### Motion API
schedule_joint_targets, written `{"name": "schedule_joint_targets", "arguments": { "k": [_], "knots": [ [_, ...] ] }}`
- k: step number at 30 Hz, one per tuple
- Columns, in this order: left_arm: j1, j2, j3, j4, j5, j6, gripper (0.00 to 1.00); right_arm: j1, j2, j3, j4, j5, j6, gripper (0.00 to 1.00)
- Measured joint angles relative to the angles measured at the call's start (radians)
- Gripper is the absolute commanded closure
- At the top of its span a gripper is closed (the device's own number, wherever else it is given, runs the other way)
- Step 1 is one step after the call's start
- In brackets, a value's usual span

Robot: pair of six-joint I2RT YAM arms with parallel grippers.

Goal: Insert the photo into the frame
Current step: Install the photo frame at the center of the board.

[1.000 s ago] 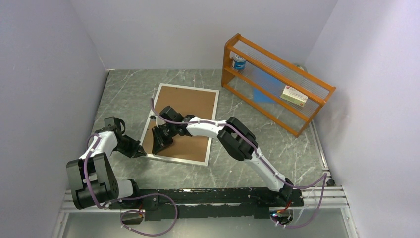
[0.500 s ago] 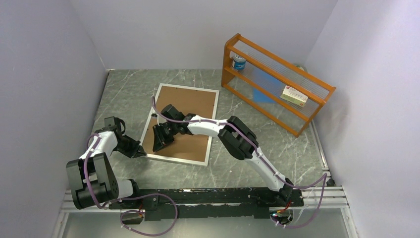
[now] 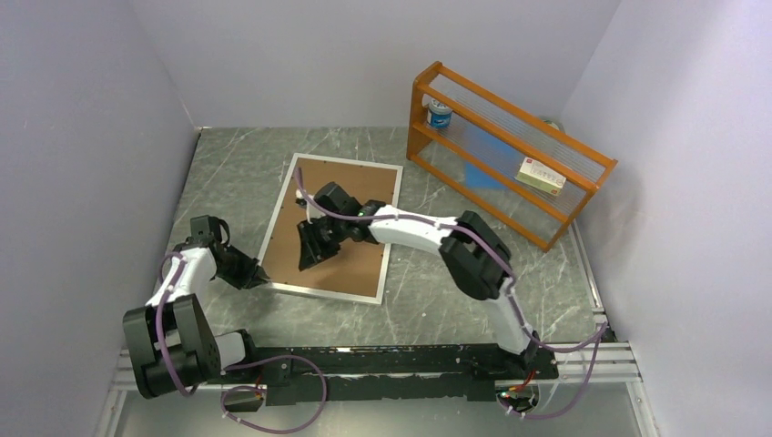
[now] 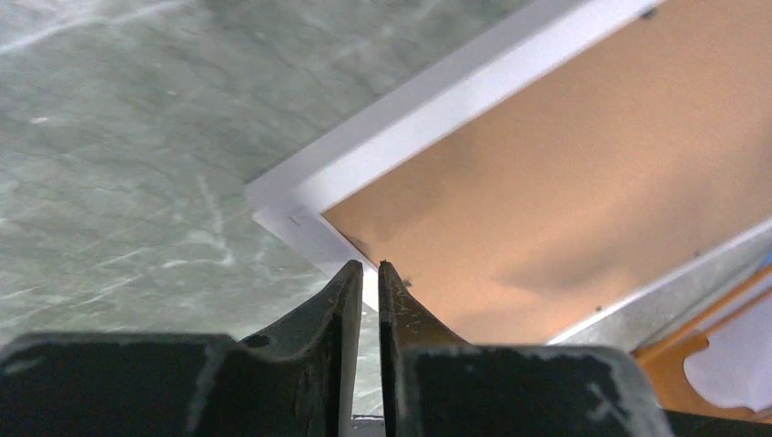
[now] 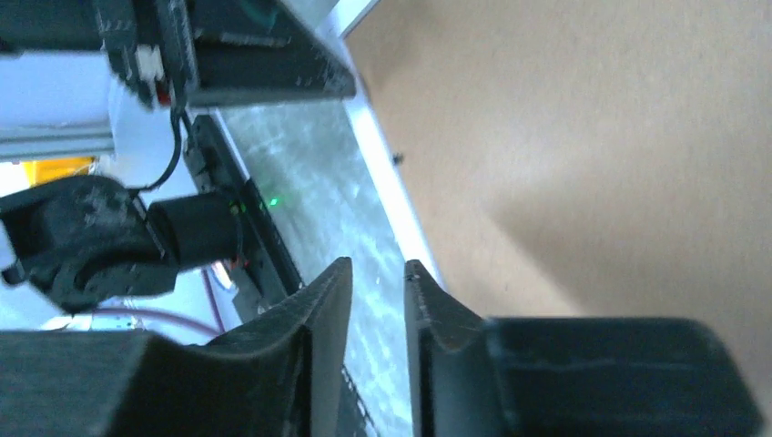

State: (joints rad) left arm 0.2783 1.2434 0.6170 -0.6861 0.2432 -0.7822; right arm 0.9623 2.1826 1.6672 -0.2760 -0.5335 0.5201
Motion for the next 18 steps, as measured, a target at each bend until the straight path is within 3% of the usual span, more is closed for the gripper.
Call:
{"name": "schedule_joint_targets", "arguments": {
  "k": [7, 18],
  "knots": [
    [-0.018, -0.124, -0.04, 0.104, 0.146, 0.044, 0.67, -0.003, -0.182, -0.248, -0.005, -0.023, -0.068, 0.82],
    [-0.191, -0.004, -0.041, 0.181, 0.249, 0.064, 0.73, -0.003, -0.185, -0.378, 0.017, -0.071, -0.056, 0.86]
  ]
}}
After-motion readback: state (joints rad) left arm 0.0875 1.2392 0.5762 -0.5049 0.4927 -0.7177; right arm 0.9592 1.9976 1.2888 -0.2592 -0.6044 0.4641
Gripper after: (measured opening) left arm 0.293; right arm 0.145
